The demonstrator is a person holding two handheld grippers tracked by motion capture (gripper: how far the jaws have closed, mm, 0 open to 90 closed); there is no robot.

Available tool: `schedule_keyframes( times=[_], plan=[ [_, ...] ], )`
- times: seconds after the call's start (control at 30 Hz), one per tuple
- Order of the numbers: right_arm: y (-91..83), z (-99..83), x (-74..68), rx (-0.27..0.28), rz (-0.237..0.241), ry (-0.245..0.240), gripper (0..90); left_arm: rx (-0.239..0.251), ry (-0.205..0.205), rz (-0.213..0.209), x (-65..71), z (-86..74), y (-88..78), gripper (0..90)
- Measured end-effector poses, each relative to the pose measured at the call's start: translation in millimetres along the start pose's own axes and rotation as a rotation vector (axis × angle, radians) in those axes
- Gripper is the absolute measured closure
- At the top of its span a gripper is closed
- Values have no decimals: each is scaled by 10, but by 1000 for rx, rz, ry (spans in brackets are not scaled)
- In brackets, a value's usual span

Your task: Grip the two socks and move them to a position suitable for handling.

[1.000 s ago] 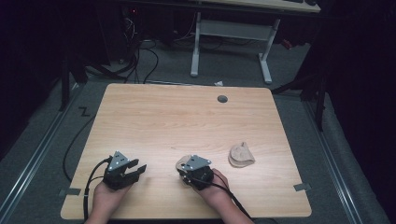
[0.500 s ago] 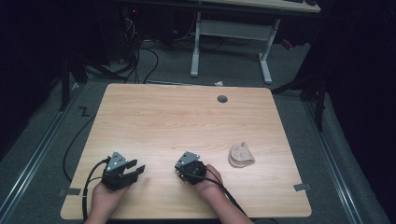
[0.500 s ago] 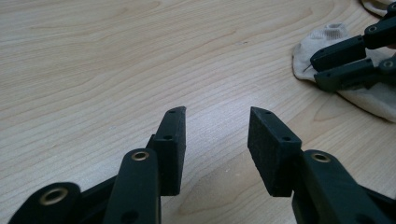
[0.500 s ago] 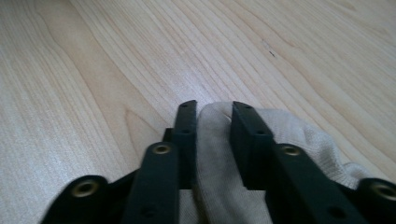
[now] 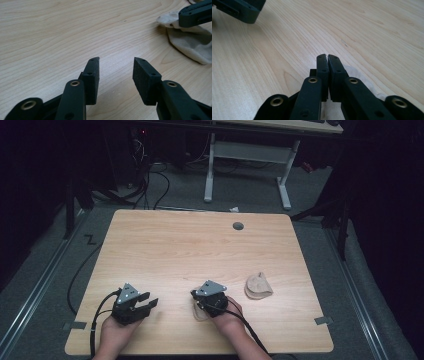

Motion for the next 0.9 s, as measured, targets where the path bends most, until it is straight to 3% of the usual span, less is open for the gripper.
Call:
schedule_keyframes(
  times=[0.1,0.23,0.27,0.3,0.33,0.37,0.5,0.53,0.57,0.6,0.63,0.67,0.8,0.9],
  plan=[
    [-52,-4,0,17,0,12,879,3,15,-10,66,13,-5,575],
    [-169,-29,32,56,0,41,878,13,25,-73,292,65,19,603],
    [-223,-53,58,72,-7,53,878,11,48,-97,413,92,54,605],
    [-223,-53,58,72,-7,53,878,11,48,-97,413,92,54,611],
    [-270,-82,87,82,-14,63,878,3,89,-119,562,119,110,620],
    [-270,-82,87,82,-14,63,878,3,89,-119,562,119,110,626],
    [-336,-150,138,94,-23,84,878,-11,126,-155,769,171,216,658],
    [-353,-176,165,94,-26,102,879,-16,127,-197,857,207,262,682],
    [-358,-184,174,97,-27,110,880,-16,127,-197,857,207,262,687],
    [-368,-199,190,97,-29,116,881,-13,147,-229,965,251,309,695],
    [-376,-208,194,97,-31,125,881,-13,147,-229,965,251,309,696],
    [-388,-221,204,97,-33,129,881,-16,164,-253,1072,281,372,697],
    [-435,-258,217,104,-45,136,880,-42,202,-257,1201,292,499,728],
    [-466,-282,228,103,-53,140,879,-68,202,-243,1213,283,594,773]
  ],
)
Point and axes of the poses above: each handheld gripper's, and its own axes: y roughly forward along the jaws, z roughly out of its top, x roughly to its right, the point moved 5 cm from there along y, roughly forward along the jaws, and after that the axes turned 5 degrees about -x, right-handed, at the moved point
